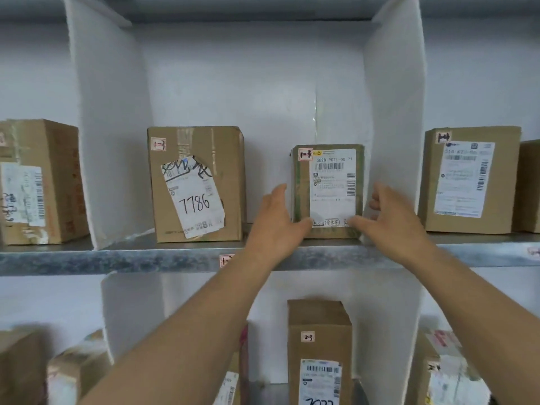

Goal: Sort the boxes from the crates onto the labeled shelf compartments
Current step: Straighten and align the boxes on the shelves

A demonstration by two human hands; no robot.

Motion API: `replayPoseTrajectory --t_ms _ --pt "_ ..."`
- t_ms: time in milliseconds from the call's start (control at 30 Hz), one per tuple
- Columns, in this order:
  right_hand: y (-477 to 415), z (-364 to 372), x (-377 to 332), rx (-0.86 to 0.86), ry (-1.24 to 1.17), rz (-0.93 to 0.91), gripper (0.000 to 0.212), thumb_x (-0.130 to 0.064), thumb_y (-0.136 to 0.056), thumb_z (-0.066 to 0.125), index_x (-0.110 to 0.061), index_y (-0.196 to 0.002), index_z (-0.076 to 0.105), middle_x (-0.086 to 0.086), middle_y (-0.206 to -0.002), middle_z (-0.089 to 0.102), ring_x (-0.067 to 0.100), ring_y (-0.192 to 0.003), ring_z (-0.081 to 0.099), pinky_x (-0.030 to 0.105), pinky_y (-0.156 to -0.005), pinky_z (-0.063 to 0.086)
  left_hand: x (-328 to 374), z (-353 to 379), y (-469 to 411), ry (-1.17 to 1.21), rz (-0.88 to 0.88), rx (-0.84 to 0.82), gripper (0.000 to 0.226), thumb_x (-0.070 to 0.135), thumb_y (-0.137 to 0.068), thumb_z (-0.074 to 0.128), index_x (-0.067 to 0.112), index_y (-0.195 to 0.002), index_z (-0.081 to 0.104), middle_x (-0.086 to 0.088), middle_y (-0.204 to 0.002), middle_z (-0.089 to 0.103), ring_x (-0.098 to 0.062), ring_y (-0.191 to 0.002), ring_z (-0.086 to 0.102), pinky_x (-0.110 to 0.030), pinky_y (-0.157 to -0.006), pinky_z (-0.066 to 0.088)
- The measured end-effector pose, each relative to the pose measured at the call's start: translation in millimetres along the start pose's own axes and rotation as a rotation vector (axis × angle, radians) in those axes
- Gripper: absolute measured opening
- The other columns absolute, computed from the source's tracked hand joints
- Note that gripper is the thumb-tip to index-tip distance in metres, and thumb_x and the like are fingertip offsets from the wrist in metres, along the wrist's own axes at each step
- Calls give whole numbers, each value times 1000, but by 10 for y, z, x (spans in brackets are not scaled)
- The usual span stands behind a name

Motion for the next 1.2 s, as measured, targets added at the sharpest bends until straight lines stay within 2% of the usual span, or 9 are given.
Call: replayPoseTrajectory --t_ms 67,167,300,400,500,733,1067,1133,1200 --pt "-71 55 8 -81 -2 20 74 -38 -76 74 -15 -137 39 4 -132 54 24 -117 54 40 -94 47 -24 40 -81 20 -55 -25 86 29 -84 71 20 -150 16 -4 -148 35 -21 -132 40 -41 -108 39" --pt "-136 129 60 -160 -8 12 55 -23 -86 69 -18 -134 43 1 -132 57 21 -110 57 28 -75 44 -46 81 -112 27 -115 -98 83 23 -85 70 18 -150 17 -6 -145 40 -21 -129 44 -34 -101 42" --pt "-176 189 88 -143 10 -26 43 -19 -88 64 -14 -128 47 2 -124 60 13 -93 50 24 -63 37 -42 86 -75 27 -108 -135 66 17 -87 66 20 -143 30 0 -133 53 -11 -102 52 -24 -83 48" --pt "-191 226 82 -149 27 -48 41 -17 -89 62 -14 -126 47 2 -121 61 14 -90 49 20 -58 35 -53 43 -66 25 -118 -97 60 13 -88 64 20 -139 35 1 -126 56 -11 -96 53 -21 -76 48" --pt "-191 265 59 -157 21 -72 41 -17 -88 63 -15 -126 47 2 -122 61 14 -91 51 25 -67 38 -60 15 -64 18 -138 -65 57 13 -88 63 19 -137 36 4 -116 55 -10 -92 53 -13 -64 42" --pt "-202 288 44 -174 4 -105 42 -17 -88 64 -15 -127 47 3 -122 62 15 -93 53 26 -75 40 -44 23 -41 -37 -147 -29 55 13 -88 62 17 -136 37 0 -125 54 -11 -96 50 -21 -77 38" --pt "-186 304 48 -189 87 -155 41 -20 -88 62 -14 -126 47 5 -120 61 24 -102 58 35 -83 49 -23 57 -36 -145 -167 -6 52 14 -89 61 17 -135 37 0 -127 55 -11 -94 49 -20 -74 39" --pt "-192 304 71 -195 75 -150 43 -21 -86 63 -14 -125 47 5 -120 60 24 -104 58 37 -85 49 -15 58 -27 -143 -159 16 54 15 -88 63 16 -136 38 1 -125 55 -11 -95 50 -18 -72 42" --pt "-189 286 75 -189 36 -133 47 -25 -83 66 -14 -125 47 6 -122 58 24 -107 57 40 -89 49 -21 22 -5 -77 -162 59 63 17 -86 65 15 -141 34 2 -131 52 -12 -105 53 -24 -80 49"
Point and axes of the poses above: each hand's wrist, its own y-axis away from the middle knuckle, its own z-axis out of the palm, x = y × z, the point moved 5 cm from there along -y, towards the middle knuckle
